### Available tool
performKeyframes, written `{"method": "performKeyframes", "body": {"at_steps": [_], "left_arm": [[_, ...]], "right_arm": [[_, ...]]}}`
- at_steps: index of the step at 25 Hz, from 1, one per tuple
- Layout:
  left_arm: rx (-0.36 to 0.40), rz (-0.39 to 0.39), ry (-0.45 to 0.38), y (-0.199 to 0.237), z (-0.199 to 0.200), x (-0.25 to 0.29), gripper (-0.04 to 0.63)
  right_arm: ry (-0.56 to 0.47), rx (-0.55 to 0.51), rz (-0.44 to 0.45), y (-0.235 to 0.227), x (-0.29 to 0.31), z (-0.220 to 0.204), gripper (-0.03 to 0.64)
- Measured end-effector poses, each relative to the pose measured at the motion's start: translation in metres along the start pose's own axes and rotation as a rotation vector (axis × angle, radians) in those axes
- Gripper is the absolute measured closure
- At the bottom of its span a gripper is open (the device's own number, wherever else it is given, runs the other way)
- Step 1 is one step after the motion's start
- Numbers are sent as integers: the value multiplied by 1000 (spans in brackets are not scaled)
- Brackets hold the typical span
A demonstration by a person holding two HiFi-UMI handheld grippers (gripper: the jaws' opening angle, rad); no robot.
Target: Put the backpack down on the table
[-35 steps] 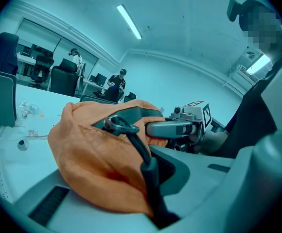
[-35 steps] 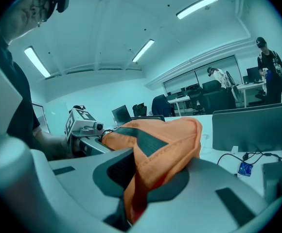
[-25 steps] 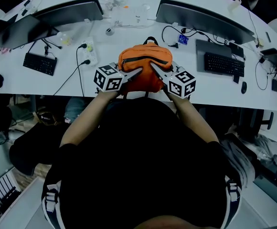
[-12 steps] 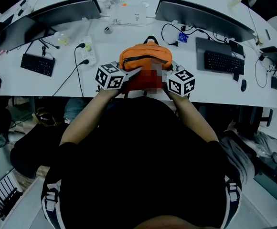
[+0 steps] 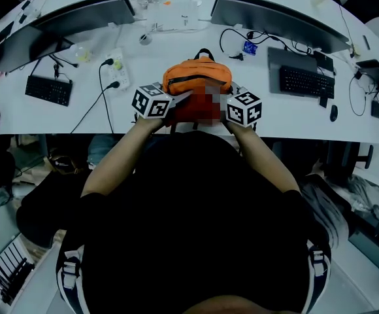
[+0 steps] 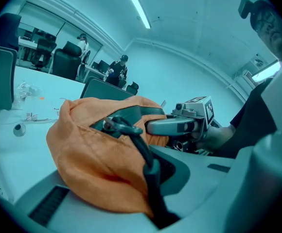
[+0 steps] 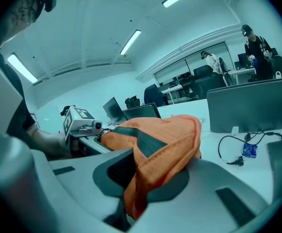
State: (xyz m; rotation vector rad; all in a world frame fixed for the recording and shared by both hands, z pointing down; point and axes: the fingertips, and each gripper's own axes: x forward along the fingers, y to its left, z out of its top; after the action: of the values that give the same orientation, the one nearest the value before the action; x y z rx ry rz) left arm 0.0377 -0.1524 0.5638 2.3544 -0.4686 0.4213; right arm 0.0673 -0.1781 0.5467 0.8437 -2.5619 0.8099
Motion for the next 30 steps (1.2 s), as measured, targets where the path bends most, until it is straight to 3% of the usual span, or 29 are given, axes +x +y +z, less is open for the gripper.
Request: {"method": "performKeyframes", "body": {"at_steps": [30], "left_arm": [[-68, -2, 143, 57, -47, 29, 545]], "right_arm": [[118, 84, -35, -41, 49, -55, 557]]}}
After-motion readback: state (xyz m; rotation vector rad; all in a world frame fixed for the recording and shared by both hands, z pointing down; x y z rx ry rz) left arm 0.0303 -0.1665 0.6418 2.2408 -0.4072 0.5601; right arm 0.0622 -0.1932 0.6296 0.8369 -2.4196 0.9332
